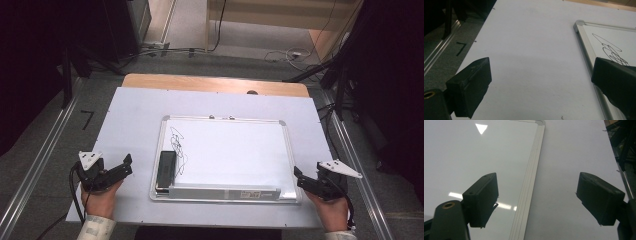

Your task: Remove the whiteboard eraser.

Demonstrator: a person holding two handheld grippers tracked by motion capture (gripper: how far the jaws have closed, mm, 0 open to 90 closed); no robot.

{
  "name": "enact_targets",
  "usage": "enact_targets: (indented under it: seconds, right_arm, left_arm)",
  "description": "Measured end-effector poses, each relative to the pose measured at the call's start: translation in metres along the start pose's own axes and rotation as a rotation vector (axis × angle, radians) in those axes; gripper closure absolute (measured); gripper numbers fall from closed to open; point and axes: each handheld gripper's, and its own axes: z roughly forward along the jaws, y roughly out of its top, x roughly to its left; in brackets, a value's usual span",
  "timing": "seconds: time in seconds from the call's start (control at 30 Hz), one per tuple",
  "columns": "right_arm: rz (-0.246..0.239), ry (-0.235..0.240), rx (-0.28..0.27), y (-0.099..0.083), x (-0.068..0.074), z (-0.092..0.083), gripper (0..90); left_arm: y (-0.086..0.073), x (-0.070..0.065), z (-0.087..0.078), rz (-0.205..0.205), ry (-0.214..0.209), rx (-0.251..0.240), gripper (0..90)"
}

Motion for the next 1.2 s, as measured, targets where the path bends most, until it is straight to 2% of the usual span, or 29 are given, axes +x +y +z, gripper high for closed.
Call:
enact_targets:
  seconds: [0.33,0.63,0.8,1.2]
  right_arm:
    - [0.001,-0.006,0.0,-0.001,0.0,-0.001,16.3]
    - [0.004,-0.006,0.001,-0.001,0.0,-0.001,16.3]
    - [0.001,-0.006,0.001,-0.001,0.0,-0.001,16.3]
    - [0.001,-0.005,0.0,-0.001,0.0,-0.001,16.3]
  left_arm:
    - [0.001,-0.012,0.0,-0.005,-0.04,-0.001,3.3]
    - [0.002,-0.03,0.006,0.023,-0.074,0.005,3.5]
    - [0.002,-0.037,0.008,0.02,-0.089,0.016,4.0]
    - [0.001,-0.056,0.013,0.047,-0.107,0.036,4.0]
